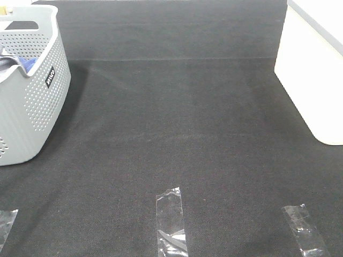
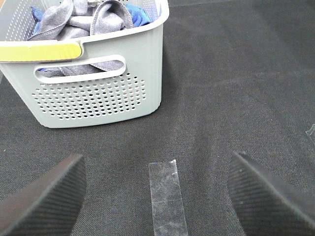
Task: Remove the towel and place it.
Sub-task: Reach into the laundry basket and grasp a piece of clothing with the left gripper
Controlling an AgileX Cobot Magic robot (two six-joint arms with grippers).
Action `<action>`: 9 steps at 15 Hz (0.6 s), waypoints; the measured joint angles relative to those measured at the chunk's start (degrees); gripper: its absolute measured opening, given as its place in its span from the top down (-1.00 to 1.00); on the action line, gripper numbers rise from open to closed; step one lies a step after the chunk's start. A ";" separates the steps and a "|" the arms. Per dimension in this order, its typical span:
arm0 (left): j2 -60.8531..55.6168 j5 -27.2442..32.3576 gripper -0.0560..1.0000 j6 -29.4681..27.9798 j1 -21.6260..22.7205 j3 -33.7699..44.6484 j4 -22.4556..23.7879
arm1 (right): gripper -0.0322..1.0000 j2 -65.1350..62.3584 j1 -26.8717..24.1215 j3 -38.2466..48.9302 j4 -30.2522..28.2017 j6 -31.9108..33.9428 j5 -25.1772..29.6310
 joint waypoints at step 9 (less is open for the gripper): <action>0.00 0.00 -0.54 0.00 0.00 0.00 0.00 | -0.91 0.00 0.00 0.00 0.00 0.00 0.00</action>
